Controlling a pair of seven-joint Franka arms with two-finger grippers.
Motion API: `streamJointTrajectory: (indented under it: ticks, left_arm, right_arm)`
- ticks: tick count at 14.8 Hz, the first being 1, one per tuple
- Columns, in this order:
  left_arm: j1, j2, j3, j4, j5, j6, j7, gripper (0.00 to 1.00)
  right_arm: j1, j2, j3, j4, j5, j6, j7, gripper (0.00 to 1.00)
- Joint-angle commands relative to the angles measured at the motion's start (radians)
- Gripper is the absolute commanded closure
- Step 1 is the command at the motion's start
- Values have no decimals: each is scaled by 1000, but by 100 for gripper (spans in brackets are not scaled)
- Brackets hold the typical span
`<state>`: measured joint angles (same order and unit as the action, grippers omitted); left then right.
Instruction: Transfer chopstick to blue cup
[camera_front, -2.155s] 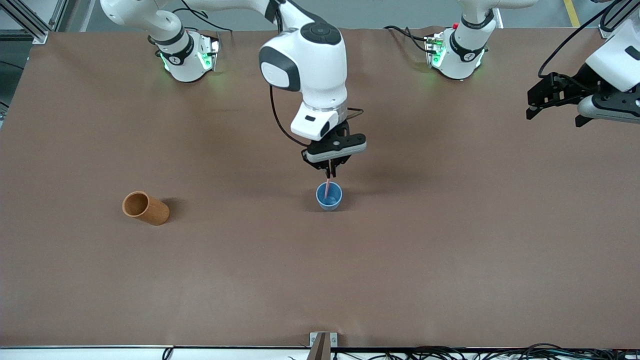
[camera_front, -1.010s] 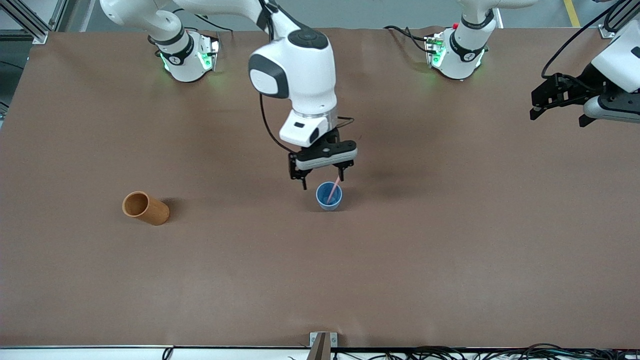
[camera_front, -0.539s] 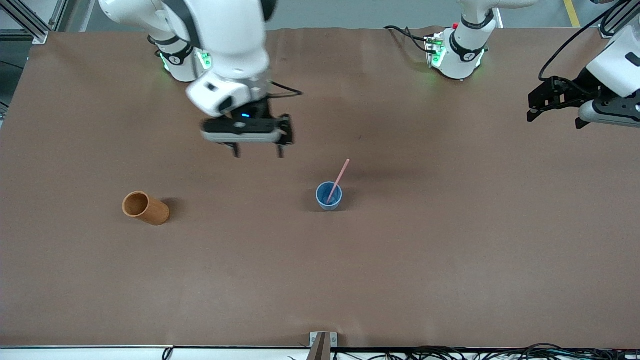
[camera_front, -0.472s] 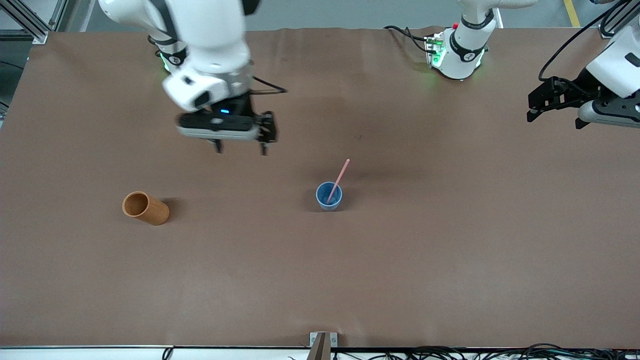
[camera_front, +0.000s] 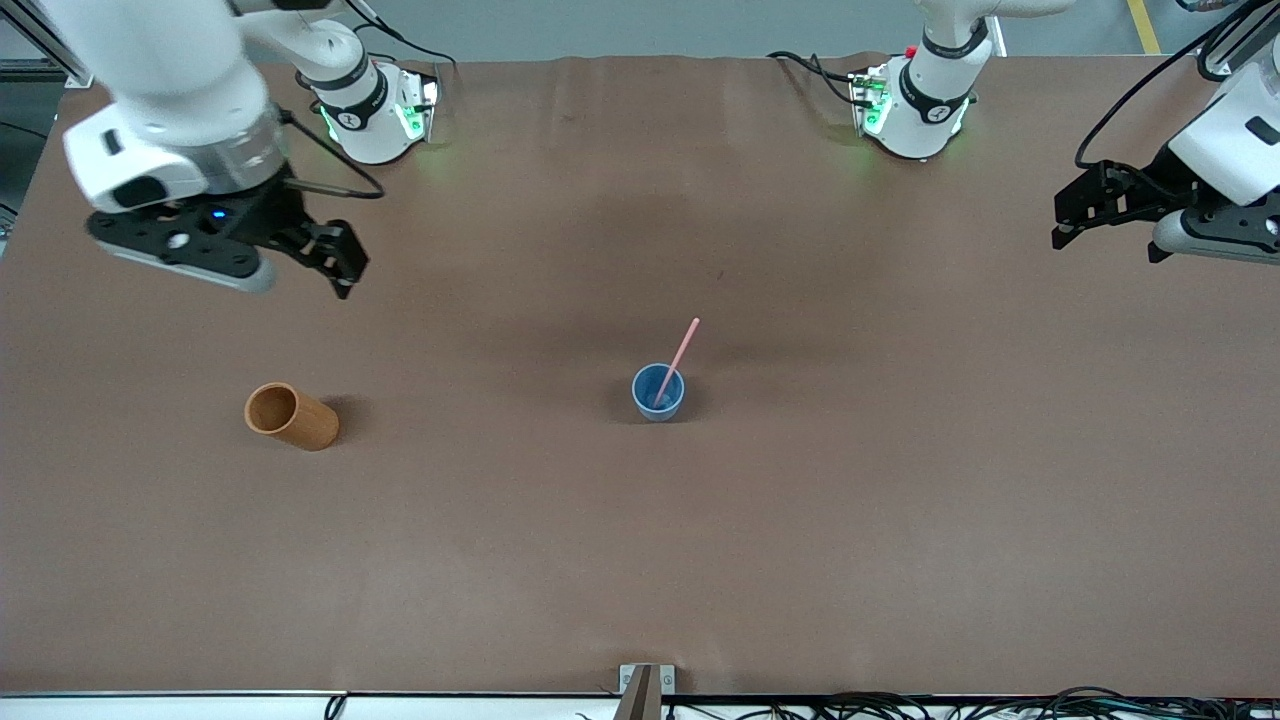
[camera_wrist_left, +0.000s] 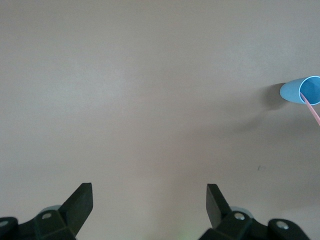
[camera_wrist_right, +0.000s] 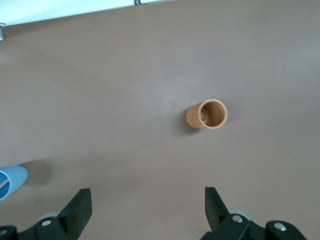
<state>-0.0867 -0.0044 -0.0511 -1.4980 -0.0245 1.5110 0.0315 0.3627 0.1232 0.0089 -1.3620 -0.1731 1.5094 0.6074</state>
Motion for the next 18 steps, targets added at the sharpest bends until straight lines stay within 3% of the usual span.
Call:
streamJointTrajectory:
  ticks: [1, 4, 8, 18]
  left_arm:
    - [4, 17, -1, 22, 2, -2, -10, 0]
    - [7, 18, 1, 22, 5, -2, 2, 0]
    - [7, 9, -3, 22, 5, 3, -7, 0]
    - [7, 27, 2, 39, 3, -3, -4, 0]
  right_arm:
    - [-106, -105, 16, -118, 64, 9, -49, 0]
    - [-201, -189, 16, -224, 73, 25, -197, 0]
    - [-326, -197, 13, -241, 135, 25, -400, 0]
    - [-373, -108, 9, -85, 130, -12, -526, 0]
